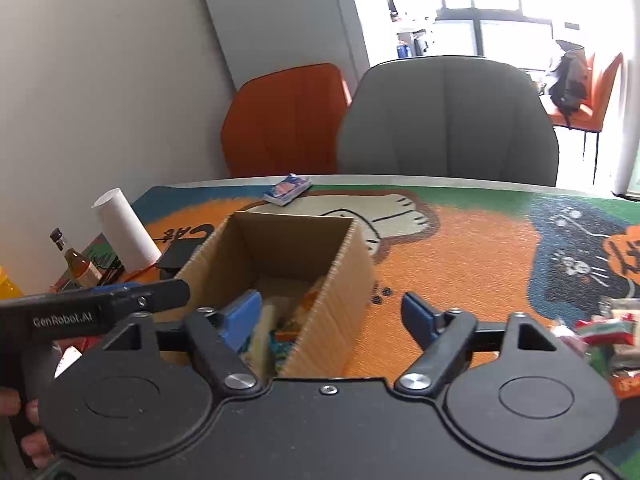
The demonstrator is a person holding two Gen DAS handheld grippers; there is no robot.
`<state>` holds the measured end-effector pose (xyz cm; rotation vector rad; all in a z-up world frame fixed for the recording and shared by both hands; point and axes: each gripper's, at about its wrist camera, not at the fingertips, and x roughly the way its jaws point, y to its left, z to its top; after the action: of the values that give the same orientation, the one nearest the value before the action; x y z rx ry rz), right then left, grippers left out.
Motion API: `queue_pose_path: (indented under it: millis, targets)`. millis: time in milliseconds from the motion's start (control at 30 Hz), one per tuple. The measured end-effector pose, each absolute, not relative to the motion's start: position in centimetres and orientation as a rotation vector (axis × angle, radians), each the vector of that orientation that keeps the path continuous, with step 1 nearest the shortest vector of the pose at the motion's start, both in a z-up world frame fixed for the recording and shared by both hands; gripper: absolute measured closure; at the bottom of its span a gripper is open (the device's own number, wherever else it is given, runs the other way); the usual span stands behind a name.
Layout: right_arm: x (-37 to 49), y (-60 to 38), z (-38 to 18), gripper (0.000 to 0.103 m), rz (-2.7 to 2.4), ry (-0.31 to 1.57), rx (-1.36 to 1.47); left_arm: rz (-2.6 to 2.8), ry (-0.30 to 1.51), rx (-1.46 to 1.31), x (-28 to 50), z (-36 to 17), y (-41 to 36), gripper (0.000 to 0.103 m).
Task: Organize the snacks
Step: 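Open both grippers to drop the green bag and cake pack into the box, then move both open grippers back to the snack pile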
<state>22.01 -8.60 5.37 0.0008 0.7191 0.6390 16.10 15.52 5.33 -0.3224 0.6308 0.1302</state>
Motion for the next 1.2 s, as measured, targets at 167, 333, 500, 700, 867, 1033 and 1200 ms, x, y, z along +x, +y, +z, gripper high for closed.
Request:
queue_pose_path:
  millis: [167, 333, 500, 700, 867, 1033, 1200]
  targets:
    - [21.5, -11.0, 5.6, 0.011, 0.608, 0.711, 0.025, 0.140, 0.621, -0.315, 15.8, 5.5, 14.3, 0.000]
    - [21.0, -13.3, 6.0, 0.002, 0.584, 0.688, 0.042, 0.124, 0.611, -0.304, 15.6, 5.8, 13.0, 0.000]
    - [20.8, -15.7, 5.9, 0.000, 0.575, 0.672, 0.062, 0.121, 0.593, -0.307, 15.6, 5.9, 11.6, 0.000]
    - [21.1, -19.3, 5.3, 0.000, 0.523, 0.677, 0.092, 0.081, 0.598, -0.301, 16.4, 5.9, 9.2, 0.000]
    - [21.3, -22.9, 4.8, 0.000, 0.461, 0.680, 0.123, 0.047, 0.603, -0.273, 17.4, 6.1, 6.4, 0.000]
    - [21.8, -26.0, 3.9, 0.000, 0.407, 0.688, 0.128, -0.009, 0.621, -0.265, 18.3, 5.6, 3.6, 0.000]
    - [22.5, -28.5, 2.6, 0.000, 0.379, 0.692, 0.150, -0.041, 0.653, -0.227, 19.5, 5.1, 1.1, 0.000]
